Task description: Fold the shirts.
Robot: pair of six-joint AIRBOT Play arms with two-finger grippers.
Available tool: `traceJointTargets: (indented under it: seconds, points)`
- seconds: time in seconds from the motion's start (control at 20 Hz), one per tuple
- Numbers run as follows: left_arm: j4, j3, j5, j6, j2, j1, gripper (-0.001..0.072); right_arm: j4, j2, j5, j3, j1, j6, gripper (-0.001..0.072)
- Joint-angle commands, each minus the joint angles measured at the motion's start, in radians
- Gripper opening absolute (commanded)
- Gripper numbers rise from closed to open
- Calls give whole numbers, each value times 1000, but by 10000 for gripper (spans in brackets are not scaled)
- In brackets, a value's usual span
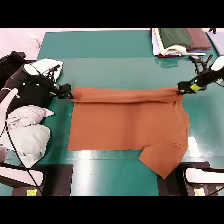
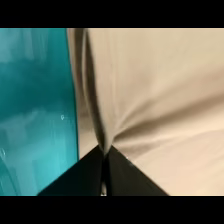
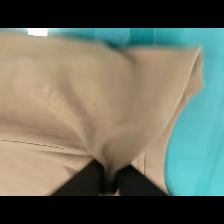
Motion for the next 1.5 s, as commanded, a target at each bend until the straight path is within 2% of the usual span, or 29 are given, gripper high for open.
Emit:
traceJointTargets:
  seconds: [0.0,0.05,0.15,0.25,0.35,0.55,0.7,1.1,1.15,1.2,1.25,1.35,1.45]
  points:
    - [-40,-38,-28,7,5,1,525,-1,56,-18,-87,0,9,443]
    - [-42,-38,-31,-5,16,1,550,0,78,-16,-87,-2,10,443]
    - [-19,-39,-74,-10,70,1,550,1,142,8,-87,-11,10,442]
    - [50,-83,-115,-16,151,1,549,20,219,90,-89,-33,10,441]
    - [121,-220,-134,-47,266,1,549,63,308,140,-125,-59,9,441]
    - [108,-593,-132,-75,506,1,549,87,468,77,-263,-64,10,441]
    - [98,-774,-119,-96,630,1,549,87,513,71,-327,-64,10,441]
    - [-39,-911,-32,-80,667,0,548,87,517,84,-334,-64,10,441]
    - [-80,-913,-20,-52,667,-3,474,87,517,84,-334,-64,11,440]
    - [-103,-914,-4,-27,667,-26,355,86,517,89,-334,-65,17,441]
    - [-111,-914,22,-27,667,-70,337,84,517,101,-334,-65,16,440]
    - [-111,-913,58,-24,667,-148,22,35,516,151,-335,-65,16,440]
    - [-109,-895,60,-25,667,-161,22,-63,507,238,-335,-72,18,441]
